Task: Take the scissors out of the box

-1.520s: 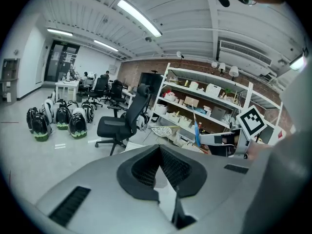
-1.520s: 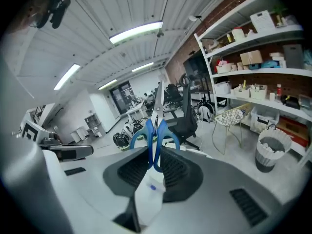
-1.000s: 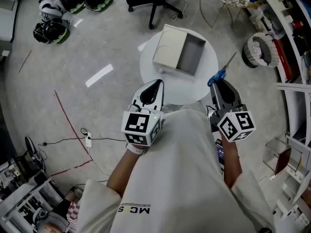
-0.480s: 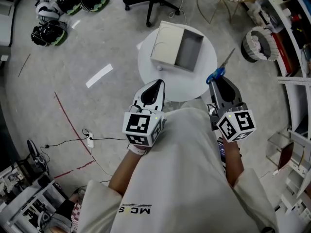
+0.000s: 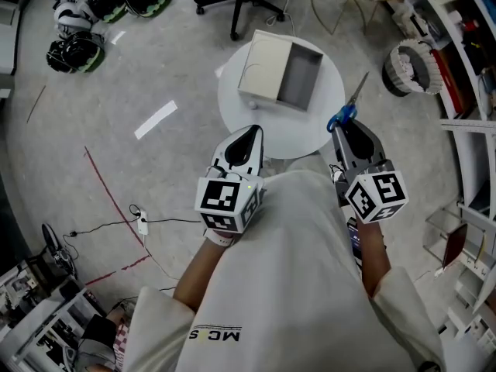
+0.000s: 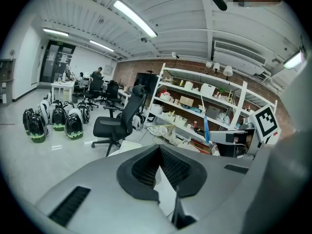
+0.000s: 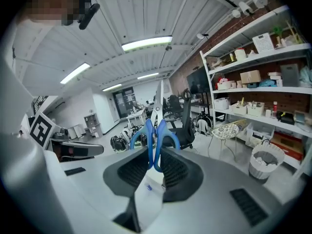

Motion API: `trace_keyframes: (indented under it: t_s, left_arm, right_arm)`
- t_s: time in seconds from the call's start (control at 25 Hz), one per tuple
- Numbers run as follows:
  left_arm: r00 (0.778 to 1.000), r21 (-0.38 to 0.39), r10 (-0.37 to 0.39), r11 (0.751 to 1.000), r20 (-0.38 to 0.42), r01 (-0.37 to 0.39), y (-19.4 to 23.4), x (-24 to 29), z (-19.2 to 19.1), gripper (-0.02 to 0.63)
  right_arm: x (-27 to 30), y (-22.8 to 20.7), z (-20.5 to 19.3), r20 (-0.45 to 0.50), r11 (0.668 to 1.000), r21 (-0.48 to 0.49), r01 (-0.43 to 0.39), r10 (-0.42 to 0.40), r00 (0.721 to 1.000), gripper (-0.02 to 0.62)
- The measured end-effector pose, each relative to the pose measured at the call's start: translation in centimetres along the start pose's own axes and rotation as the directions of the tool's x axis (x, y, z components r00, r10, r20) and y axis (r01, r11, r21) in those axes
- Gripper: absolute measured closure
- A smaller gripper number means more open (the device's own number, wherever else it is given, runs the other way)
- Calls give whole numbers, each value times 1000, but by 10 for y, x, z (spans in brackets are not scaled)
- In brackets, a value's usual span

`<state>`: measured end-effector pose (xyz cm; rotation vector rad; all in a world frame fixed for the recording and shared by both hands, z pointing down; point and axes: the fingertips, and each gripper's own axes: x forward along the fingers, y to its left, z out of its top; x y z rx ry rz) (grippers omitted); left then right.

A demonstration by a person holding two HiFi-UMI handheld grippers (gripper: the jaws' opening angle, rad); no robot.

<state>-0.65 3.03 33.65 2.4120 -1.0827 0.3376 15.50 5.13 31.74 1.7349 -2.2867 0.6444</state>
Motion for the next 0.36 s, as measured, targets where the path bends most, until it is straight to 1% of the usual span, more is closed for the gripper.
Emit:
trace_keyframes:
  t_s: [0.36]
  left_arm:
    - [1000,1,-8,1000,4,8,2,-4,-2,595]
  right_arm:
    - [-1,6,-2,0,1000,1,11,-11,1000,464]
